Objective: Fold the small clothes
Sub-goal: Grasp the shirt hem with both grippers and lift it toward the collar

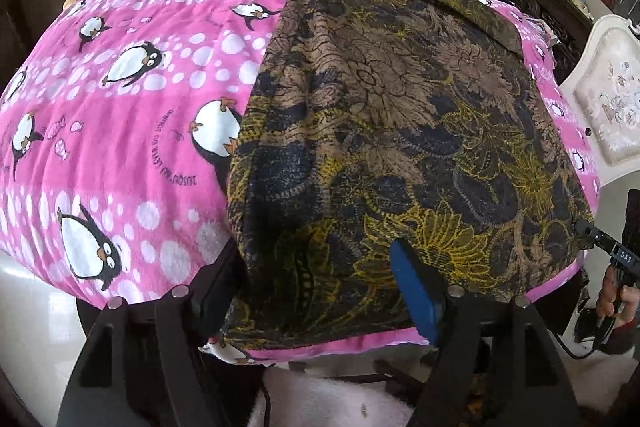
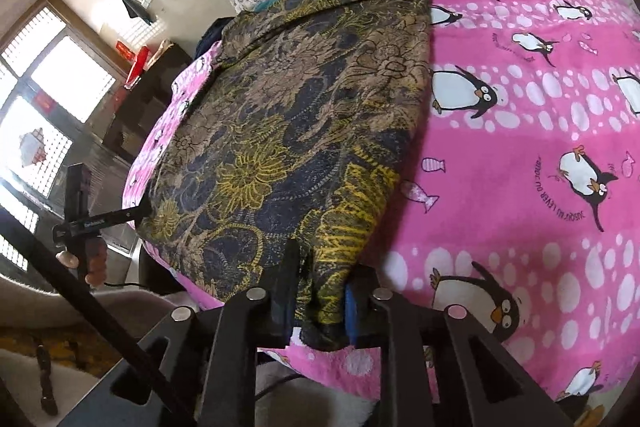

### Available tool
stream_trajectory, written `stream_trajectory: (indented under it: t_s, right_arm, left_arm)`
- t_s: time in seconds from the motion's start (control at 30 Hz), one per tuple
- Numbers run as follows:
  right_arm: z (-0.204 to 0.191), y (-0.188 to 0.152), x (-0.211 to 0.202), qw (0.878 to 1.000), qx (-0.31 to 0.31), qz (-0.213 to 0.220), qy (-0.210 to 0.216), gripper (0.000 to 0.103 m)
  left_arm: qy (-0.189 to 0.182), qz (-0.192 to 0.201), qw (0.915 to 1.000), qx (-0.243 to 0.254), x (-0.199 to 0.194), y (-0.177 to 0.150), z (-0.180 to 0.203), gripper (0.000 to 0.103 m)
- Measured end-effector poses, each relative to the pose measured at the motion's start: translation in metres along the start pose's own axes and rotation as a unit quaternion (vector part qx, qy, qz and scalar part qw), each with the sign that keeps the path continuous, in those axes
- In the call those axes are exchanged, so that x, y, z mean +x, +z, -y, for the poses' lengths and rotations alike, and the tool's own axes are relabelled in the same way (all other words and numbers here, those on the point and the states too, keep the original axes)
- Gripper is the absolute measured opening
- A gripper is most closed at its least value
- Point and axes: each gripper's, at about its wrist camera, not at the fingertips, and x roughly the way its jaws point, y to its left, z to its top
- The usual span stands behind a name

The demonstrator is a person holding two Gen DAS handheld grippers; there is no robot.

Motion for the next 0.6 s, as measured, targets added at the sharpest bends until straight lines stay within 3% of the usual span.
stream_trajectory:
  t_s: [0.03, 0.07, 0.1, 0.13, 0.2, 0.23, 0.33, 0.4, 0.6]
  right_arm:
    - [0.000, 0.000, 0.000, 1.000, -0.001, 0.001, 0.000, 0.021]
    - [0.000, -0.001, 0.001, 1.000, -0.002, 0.002, -0.001, 0.021]
    - [0.000, -0.001, 0.001, 1.000, -0.003, 0.003, -0.002, 0.021]
    - [-0.001, -0.001, 0.001, 1.000, -0.007, 0.005, -0.005, 0.021]
    - [-0.007, -0.001, 0.002, 0.999, -0.030, 0.003, -0.018, 0.020]
    - [-0.010, -0.001, 0.002, 0.999, -0.042, 0.003, -0.021, 0.014]
    - [-0.009, 0.003, 0.001, 0.999, -0.026, 0.011, 0.016, 0.011]
    - [-0.005, 0.007, -0.002, 0.999, -0.010, 0.021, 0.041, 0.010]
    - [-0.006, 0.041, -0.034, 0.989, -0.007, 0.085, 0.118, 0.010]
  left_arm:
    - [0.002, 0.000, 1.0000, 0.004, -0.001, -0.001, 0.001, 0.072]
    - [0.013, 0.001, 0.9998, 0.012, -0.003, -0.002, 0.001, 0.058]
    - [0.034, 0.001, 0.9992, 0.022, -0.003, -0.003, 0.001, 0.038]
    - [0.045, 0.000, 0.9986, 0.026, -0.003, -0.002, -0.001, 0.031]
    - [0.019, -0.005, 0.9998, -0.001, -0.003, 0.000, -0.012, 0.011]
    - [0.002, -0.010, 0.9999, -0.014, -0.003, 0.000, -0.017, 0.007]
    - [-0.003, -0.007, 0.9999, -0.010, -0.008, 0.001, -0.015, 0.005]
    - [-0.026, -0.004, 0.9996, -0.006, -0.016, 0.006, -0.014, 0.005]
    - [-0.075, 0.041, 0.9963, -0.007, -0.049, 0.050, -0.017, 0.005]
